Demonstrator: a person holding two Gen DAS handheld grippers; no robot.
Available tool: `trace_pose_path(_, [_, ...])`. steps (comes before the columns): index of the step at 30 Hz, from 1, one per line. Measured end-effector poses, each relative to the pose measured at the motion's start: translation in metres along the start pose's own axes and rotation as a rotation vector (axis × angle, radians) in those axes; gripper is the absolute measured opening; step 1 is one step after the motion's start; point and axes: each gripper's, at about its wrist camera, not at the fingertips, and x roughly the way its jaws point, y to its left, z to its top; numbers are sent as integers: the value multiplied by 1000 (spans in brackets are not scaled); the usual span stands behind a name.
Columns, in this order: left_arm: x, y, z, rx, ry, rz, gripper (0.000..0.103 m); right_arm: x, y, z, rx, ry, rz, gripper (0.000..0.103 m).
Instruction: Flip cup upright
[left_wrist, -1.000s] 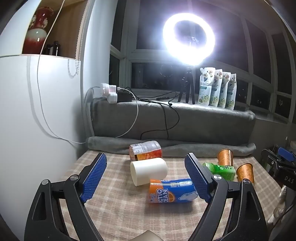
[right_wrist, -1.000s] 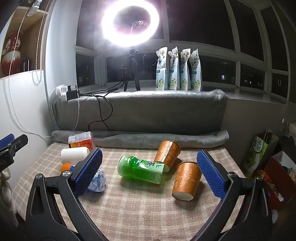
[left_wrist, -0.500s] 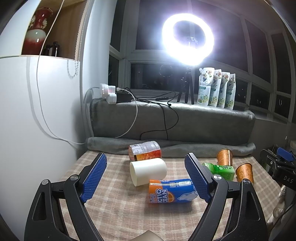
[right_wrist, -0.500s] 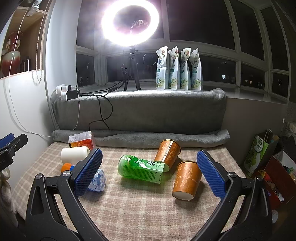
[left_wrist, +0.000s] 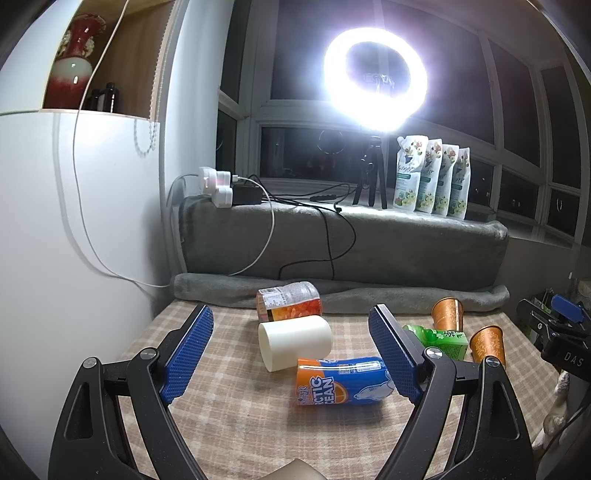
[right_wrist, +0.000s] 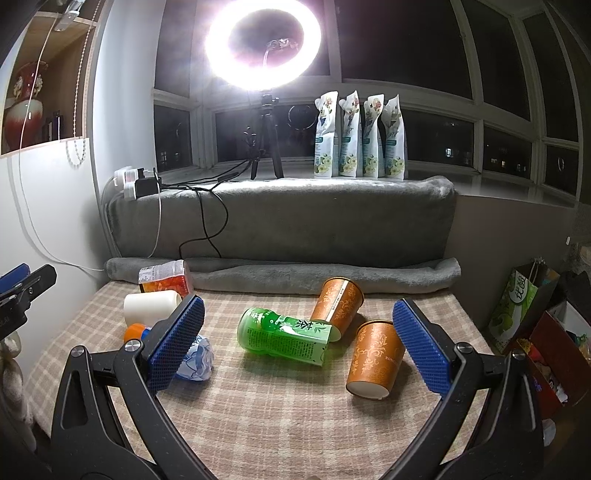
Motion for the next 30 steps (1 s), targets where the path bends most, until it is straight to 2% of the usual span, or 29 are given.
trace_pose_path(30, [0, -3, 0, 4, -2, -3, 86, 6, 5, -2, -12, 12, 11, 103])
